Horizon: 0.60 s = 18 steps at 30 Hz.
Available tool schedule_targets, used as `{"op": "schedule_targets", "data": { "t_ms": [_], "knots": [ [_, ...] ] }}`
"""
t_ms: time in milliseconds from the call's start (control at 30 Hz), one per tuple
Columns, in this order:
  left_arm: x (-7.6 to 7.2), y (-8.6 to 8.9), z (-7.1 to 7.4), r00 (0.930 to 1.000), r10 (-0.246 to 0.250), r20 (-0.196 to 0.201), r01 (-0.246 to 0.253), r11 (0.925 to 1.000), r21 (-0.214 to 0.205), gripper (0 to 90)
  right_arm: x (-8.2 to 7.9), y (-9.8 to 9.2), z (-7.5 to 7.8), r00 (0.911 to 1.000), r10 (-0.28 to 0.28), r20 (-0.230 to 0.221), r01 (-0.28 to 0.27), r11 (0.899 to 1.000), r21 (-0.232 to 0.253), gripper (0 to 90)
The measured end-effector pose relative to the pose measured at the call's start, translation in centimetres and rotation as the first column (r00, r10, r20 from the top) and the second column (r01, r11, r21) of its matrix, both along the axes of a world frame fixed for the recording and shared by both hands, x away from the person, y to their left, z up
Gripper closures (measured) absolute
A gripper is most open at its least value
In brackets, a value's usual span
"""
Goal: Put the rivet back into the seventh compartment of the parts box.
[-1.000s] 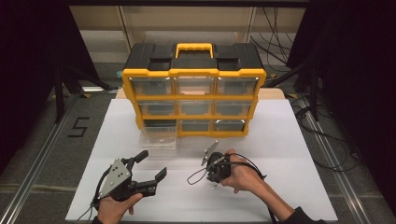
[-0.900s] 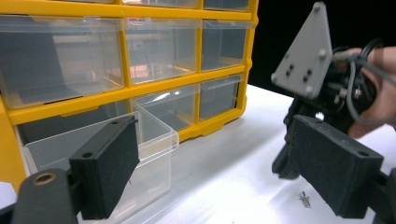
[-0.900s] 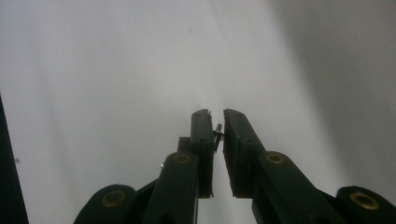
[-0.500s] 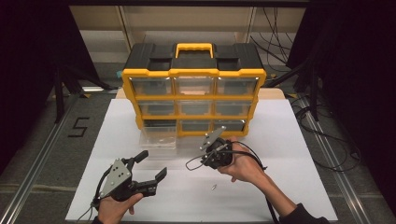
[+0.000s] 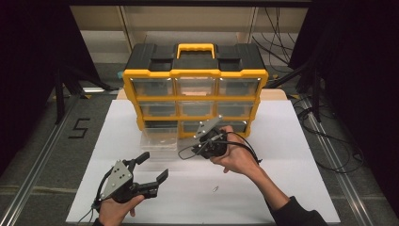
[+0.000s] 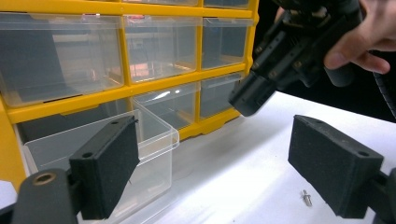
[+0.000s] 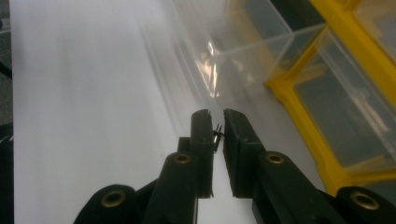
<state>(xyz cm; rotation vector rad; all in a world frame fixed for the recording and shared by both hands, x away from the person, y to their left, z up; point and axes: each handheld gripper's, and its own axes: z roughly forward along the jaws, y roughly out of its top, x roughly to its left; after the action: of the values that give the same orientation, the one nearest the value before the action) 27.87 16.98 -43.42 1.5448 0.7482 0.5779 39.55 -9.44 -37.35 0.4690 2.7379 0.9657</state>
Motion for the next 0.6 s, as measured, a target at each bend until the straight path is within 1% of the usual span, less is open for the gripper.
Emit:
{"op": "schedule_targets", "data": {
  "t_ms": [67, 100, 133, 233, 267, 367, 400, 467, 500, 567, 600],
  "knots": [
    [0.0, 0.0, 0.0, 1.0, 0.001, 0.0, -0.001, 1.0, -0.001, 15.7, 0.3, 0.7, 0.4, 0.9999, 0.007, 0.015, -0.007, 1.0, 0.018, 82.6],
    [0.0, 0.0, 0.0, 1.0, 0.0, 0.0, 0.0, 1.0, 0.0, 15.7, 0.3, 0.7, 0.4, 0.9999, 0.007, 0.015, -0.007, 1.0, 0.018, 82.6],
    [0.0, 0.0, 0.0, 1.0, 0.001, -0.001, -0.001, 1.0, 0.001, 15.8, 0.5, 1.1, 0.6, 0.9998, 0.008, 0.018, -0.008, 1.0, 0.03, 82.6],
    [0.0, 0.0, 0.0, 1.0, 0.0, 0.0, 0.0, 1.0, 0.0, 15.7, 0.8, 1.5, 0.9, 0.9996, 0.012, 0.024, -0.013, 0.999, 0.033, 82.6],
    [0.0, 0.0, 0.0, 1.0, -0.001, 0.0, 0.001, 1.0, 0.001, 15.8, 1.0, 1.8, 1.2, 0.9994, 0.015, 0.031, -0.016, 0.999, 0.044, 82.6],
    [0.0, 0.0, 0.0, 1.0, -0.001, -0.001, 0.001, 1.0, -0.002, 15.7, 1.2, 2.2, 1.4, 0.9992, 0.014, 0.036, -0.016, 0.998, 0.054, 82.6],
    [0.0, 0.0, 0.0, 1.0, -0.001, -0.001, 0.001, 1.0, 0.0, 15.8, 1.4, 2.5, 1.7, 0.9991, 0.014, 0.041, -0.016, 0.998, 0.063, 82.6],
    [0.0, 0.0, 0.0, 1.0, -0.002, 0.0, 0.002, 1.0, 0.001, 15.7, 1.5, 2.7, 1.7, 0.9988, 0.013, 0.047, -0.016, 0.998, 0.064, 82.6],
    [0.0, 0.0, 0.0, 1.0, -0.002, -0.001, 0.002, 1.0, -0.001, 15.7, 1.7, 3.1, 1.9, 0.9987, 0.017, 0.048, -0.02, 0.997, 0.073, 82.6],
    [0.0, 0.0, 0.0, 1.0, -0.001, 0.001, 0.001, 1.0, -0.001, 15.7, 1.8, 3.3, 2.0, 0.9988, 0.019, 0.045, -0.023, 0.997, 0.072, 82.6],
    [0.0, 0.0, 0.0, 1.0, -0.004, -0.001, 0.004, 1.0, -0.001, 15.8, 2.0, 3.7, 2.0, 0.9986, 0.019, 0.049, -0.023, 0.997, 0.076, 82.6]
  ]
}}
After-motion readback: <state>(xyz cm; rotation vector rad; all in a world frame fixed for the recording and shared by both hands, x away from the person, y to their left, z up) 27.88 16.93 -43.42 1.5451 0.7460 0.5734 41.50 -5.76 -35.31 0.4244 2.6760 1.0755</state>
